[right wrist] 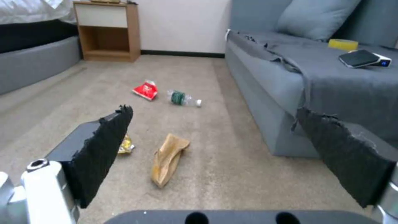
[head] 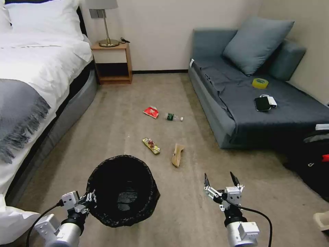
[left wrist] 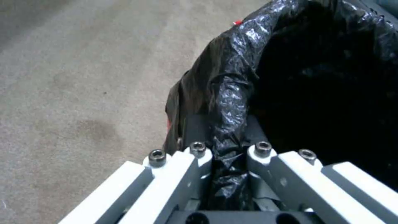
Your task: Pick up the trash bin, then pick up the garbage on the floor and place it into the trash bin.
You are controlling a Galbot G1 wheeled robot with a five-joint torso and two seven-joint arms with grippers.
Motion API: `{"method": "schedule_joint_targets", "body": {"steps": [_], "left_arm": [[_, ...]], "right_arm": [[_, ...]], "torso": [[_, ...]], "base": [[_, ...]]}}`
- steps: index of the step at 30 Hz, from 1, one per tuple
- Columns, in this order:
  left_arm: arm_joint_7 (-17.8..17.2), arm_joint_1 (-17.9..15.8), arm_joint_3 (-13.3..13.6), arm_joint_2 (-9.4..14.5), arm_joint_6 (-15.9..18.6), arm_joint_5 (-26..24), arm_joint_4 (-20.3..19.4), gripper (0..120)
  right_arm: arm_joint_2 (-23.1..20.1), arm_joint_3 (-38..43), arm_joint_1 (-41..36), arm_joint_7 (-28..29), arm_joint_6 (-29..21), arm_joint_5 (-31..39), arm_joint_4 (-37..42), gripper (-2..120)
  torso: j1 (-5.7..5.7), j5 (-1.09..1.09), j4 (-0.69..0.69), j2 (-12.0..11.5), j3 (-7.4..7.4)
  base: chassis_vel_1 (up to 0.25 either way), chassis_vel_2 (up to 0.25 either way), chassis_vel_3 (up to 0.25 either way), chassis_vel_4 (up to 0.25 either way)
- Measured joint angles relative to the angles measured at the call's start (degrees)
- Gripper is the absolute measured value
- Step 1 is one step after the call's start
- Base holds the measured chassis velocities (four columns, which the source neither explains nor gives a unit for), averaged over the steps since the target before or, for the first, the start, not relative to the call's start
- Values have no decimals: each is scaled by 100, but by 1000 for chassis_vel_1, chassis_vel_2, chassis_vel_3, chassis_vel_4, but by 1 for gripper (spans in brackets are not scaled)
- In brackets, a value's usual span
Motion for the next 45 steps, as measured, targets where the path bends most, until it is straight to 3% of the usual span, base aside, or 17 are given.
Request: {"method": "schedule_joint_targets", "body": {"steps": [26,45], "left_arm": [[0,-141,-206,55,-24,-284,142,4],[-13,-186,-321,52,-23,-369,130,4]], "right_arm": [[71,-4,25,-45,-7,-109,-109,100],[42,-6,59,-70,0,-114,-168,100]], "torso": [[0,0,0,0,0],[0,0,0,0,0]], "base": [[0,0,0,0],[-73,78,78,-83]]}}
